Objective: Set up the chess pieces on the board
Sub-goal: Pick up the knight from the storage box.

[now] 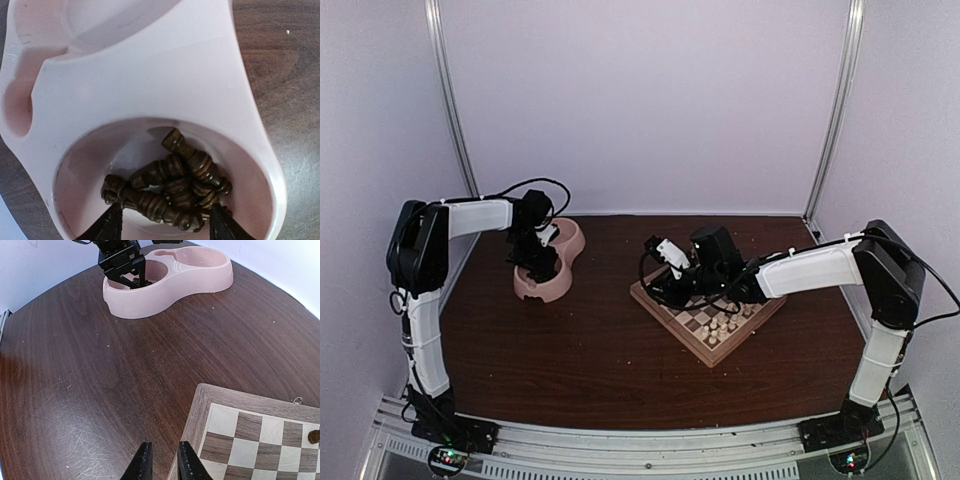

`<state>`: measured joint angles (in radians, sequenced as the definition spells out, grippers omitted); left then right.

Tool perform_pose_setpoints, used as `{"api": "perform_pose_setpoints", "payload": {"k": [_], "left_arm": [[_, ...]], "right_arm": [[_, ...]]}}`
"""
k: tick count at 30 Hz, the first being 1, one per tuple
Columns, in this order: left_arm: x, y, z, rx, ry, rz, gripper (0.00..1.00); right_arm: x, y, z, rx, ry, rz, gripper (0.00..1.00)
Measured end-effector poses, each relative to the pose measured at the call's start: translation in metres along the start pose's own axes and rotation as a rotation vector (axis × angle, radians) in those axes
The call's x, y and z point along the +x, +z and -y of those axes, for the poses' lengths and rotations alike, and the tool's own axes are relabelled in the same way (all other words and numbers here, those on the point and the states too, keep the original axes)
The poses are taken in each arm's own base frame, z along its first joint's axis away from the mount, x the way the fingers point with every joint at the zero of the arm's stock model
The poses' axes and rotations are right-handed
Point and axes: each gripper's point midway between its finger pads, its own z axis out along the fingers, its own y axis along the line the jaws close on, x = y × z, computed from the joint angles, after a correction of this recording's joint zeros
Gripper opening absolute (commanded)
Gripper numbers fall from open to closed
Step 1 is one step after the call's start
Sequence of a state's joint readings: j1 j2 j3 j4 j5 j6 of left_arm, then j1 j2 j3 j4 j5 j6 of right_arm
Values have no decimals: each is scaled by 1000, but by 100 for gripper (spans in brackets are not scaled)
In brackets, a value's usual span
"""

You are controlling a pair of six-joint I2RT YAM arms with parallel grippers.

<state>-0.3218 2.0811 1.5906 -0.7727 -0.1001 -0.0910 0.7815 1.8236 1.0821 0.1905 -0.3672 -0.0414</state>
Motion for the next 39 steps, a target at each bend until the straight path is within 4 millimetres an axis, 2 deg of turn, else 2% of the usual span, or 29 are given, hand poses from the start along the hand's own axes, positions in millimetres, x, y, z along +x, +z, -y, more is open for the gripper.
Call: {"api": "perform_pose_setpoints", "payload": {"k": [4,8,15,17,18,20,22,27,36,39], "left_arm": [[-3,7,2,8,0,-16,45],[-5,9,3,14,-9,-26,25],[-10,2,2,18,-31,-24,17],[-10,0,2,20,-38,-25,17],[-10,-1,3,24,-42,-24,23],[-10,-5,3,28,-48,-16,41],[-10,-11,3,32,-48,-7,46],[-8,-20,3,32,-82,0,46],[14,-6,5,33,-200,-61,38],[15,-5,4,43,-229,-63,38]], "right_arm": [[0,0,0,0,0,0,19],[0,0,0,0,0,-1,19],[0,0,0,0,0,-1,19],[0,0,0,0,0,-3,19],[-1,0,0,0,0,-3,19],[-2,0,0,0,0,0,19],[-2,0,0,0,0,-1,19],[0,0,-1,-1,1,-7,19],[-2,0,-3,-7,-2,-5,19],[-1,1,-4,-8,-3,-6,19]]}}
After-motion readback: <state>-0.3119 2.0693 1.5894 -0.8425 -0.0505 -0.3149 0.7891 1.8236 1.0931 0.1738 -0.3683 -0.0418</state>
